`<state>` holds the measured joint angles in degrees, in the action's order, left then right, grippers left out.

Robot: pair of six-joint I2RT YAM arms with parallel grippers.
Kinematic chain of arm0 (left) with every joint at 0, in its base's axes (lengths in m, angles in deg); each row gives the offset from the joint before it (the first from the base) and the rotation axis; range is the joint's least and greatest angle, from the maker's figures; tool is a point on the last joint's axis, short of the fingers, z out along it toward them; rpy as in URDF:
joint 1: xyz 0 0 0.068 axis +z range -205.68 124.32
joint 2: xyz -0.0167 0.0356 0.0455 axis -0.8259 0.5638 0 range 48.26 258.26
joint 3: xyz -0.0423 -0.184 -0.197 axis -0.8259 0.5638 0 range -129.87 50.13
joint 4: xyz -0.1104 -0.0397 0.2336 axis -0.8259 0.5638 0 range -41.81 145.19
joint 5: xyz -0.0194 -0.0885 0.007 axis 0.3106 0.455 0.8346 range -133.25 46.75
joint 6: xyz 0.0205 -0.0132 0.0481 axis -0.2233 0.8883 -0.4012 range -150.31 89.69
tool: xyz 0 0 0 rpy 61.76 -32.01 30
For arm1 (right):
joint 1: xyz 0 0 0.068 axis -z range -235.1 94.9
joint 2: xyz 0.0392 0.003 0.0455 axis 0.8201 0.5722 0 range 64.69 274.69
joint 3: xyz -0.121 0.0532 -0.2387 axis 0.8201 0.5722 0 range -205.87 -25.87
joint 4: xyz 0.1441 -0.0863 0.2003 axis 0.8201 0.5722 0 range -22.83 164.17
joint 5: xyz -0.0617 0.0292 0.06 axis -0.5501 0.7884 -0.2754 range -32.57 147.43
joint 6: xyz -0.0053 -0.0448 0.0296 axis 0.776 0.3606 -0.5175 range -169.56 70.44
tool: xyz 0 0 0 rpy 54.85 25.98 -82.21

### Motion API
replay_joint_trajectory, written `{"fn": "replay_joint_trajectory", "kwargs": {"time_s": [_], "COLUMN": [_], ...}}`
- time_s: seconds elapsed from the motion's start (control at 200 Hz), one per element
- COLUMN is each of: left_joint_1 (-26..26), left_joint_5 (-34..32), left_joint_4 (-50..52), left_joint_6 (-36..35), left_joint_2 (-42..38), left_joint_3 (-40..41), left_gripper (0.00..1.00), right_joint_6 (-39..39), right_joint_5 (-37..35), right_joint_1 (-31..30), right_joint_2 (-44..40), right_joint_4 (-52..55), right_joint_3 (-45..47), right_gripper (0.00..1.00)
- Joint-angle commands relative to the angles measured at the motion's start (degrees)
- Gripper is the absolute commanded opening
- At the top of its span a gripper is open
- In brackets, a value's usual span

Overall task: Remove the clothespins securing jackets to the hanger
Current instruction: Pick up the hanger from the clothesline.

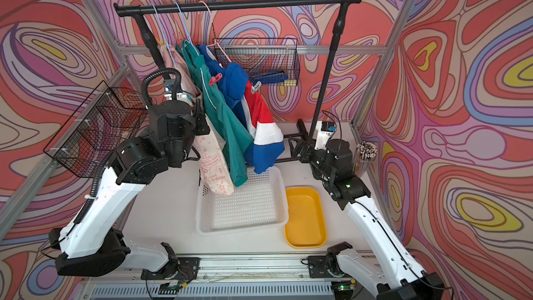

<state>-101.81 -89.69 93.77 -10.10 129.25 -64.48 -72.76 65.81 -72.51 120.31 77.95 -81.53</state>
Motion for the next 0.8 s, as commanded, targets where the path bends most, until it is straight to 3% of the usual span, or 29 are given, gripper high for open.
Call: {"fn": "replay_joint_trajectory", "kwargs": {"time_s": [0.0, 0.27, 0.396, 0.796], "left_joint_1": [1.4, 2.9, 3.0, 3.0], "left_joint_5": [-0.6, -0.3, 3.4, 6.3], "left_joint_4": [2.8, 3.6, 4.1, 2.5], "left_joint_6": [0.8, -0.9, -2.8, -9.2], "left_joint_2": [-1.4, -2.4, -3.2, -6.7], "left_joint_3": [0.2, -1.1, -2.7, -6.4], "left_gripper": [0.16, 0.00, 0.00, 0.00], "right_joint_6": [1.9, 3.0, 3.5, 4.6], "right_joint_5": [0.1, 2.4, 2.9, 1.2], "right_joint_1": [-2.0, -6.8, -9.0, -12.9], "right_joint_2": [-1.5, -1.9, -0.4, 2.5], "right_joint_4": [2.5, 1.9, 1.1, 0.1], "right_joint_3": [-1.2, -1.5, -1.9, -3.4], "right_gripper": [0.98, 0.98, 0.98, 0.98]}}
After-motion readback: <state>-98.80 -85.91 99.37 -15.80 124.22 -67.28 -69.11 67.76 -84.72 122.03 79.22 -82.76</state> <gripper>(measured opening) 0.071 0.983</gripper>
